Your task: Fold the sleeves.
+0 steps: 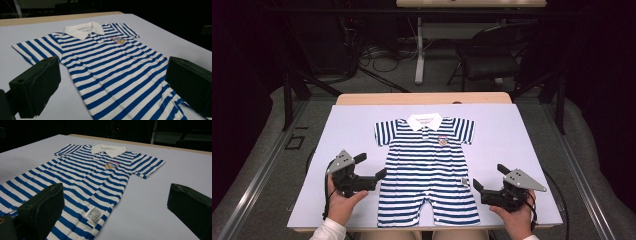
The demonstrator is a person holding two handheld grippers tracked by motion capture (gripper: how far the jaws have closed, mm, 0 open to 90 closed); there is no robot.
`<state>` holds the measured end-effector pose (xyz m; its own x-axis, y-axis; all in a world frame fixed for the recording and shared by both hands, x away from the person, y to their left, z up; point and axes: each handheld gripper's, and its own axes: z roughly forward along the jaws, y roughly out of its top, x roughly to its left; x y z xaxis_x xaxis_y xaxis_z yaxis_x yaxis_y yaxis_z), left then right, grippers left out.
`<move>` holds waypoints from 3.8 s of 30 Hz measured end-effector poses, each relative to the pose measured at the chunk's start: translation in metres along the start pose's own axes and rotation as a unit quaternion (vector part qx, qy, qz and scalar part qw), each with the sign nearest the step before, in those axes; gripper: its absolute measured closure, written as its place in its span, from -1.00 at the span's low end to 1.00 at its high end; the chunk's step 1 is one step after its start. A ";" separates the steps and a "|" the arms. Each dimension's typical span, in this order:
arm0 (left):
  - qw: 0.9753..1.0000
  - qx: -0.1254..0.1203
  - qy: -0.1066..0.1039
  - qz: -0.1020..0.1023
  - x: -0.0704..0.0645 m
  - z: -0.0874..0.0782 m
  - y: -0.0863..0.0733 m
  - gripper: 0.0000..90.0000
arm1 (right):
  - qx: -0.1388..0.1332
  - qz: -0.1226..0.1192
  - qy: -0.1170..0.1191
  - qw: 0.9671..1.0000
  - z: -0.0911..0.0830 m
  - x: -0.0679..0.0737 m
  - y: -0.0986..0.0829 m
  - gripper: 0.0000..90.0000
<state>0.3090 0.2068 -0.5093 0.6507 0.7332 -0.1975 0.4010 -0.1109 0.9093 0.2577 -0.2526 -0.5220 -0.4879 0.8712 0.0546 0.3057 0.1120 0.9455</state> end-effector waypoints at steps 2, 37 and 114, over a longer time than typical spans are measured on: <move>1.000 0.006 0.006 0.000 0.002 0.001 0.003 -0.99 | 0.001 -0.002 0.000 1.000 0.000 0.000 0.000 -0.97; 0.996 0.056 0.068 -0.025 0.044 0.037 0.073 -0.99 | 0.011 -0.011 0.008 1.000 0.004 0.003 -0.001 -0.97; 0.975 0.115 0.141 -0.130 0.128 0.125 0.119 -0.31 | 0.028 -0.011 0.010 1.000 0.010 0.000 -0.006 -0.94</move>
<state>0.5208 0.2037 -0.4724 0.3173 0.9083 -0.2725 0.6841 -0.0202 0.7291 0.2643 -0.2481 -0.5305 -0.5117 0.8582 0.0414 0.3395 0.1577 0.9273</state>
